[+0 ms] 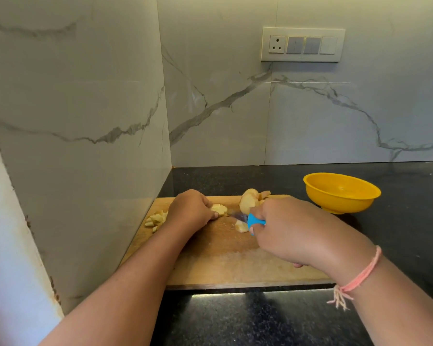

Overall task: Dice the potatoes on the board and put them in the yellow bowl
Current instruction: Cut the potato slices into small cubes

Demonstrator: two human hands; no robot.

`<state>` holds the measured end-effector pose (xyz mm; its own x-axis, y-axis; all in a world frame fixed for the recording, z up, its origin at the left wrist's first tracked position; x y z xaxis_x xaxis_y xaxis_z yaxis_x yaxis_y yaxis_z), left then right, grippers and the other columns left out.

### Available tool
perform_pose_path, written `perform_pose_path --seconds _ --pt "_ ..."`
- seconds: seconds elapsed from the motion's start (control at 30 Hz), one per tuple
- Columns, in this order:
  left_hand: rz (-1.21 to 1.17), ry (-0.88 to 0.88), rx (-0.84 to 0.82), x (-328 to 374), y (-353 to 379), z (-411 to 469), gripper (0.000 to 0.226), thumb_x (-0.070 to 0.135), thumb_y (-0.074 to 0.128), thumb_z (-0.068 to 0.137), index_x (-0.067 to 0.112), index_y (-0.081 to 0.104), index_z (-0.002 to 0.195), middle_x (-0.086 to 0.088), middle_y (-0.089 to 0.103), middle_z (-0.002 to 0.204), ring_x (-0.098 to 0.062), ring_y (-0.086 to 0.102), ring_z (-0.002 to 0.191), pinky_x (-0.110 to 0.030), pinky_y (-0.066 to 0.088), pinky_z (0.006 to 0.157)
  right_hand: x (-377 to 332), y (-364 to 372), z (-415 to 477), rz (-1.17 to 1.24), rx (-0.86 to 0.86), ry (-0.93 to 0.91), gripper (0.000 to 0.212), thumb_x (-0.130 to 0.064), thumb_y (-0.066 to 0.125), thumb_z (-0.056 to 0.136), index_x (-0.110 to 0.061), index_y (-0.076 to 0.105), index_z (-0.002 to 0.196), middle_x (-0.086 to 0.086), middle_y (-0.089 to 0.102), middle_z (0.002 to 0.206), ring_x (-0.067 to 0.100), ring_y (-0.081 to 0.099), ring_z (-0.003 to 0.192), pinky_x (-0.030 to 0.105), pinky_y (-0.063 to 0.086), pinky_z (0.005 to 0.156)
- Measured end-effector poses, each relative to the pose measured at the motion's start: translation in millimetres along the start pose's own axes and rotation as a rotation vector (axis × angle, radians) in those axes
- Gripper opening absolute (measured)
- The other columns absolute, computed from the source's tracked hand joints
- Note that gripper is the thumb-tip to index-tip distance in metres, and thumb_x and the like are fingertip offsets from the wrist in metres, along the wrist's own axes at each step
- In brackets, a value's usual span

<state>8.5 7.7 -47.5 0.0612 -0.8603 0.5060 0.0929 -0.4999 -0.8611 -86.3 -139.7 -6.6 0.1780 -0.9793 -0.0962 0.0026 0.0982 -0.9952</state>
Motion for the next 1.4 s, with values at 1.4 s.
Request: perform_pose_path --seconds 1.4 --pt "-0.025 -0.004 0.033 -7.6 0.8 9.1 0.045 0.019 0.066 0.089 0.020 0.054 0.133 -0.004 0.064 0.117 -0.019 0.063 0.098 -0.031 0.054 0.087 -9.5 0.7 -6.8 0.091 0.095 -0.042 0.036 -0.035 0.040 0.099 -0.023 0.048 0.132 0.000 0.055 0.094 0.006 0.043 0.053 0.017 0.038 0.047"
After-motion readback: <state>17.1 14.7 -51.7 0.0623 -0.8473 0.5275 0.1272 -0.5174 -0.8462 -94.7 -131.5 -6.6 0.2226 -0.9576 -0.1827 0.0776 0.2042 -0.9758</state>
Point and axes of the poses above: each hand's wrist, its own z-axis towards the middle knuckle, its own y-axis out of the palm, x = y × z, the point moved 3 cm from there along z, towards the middle knuckle
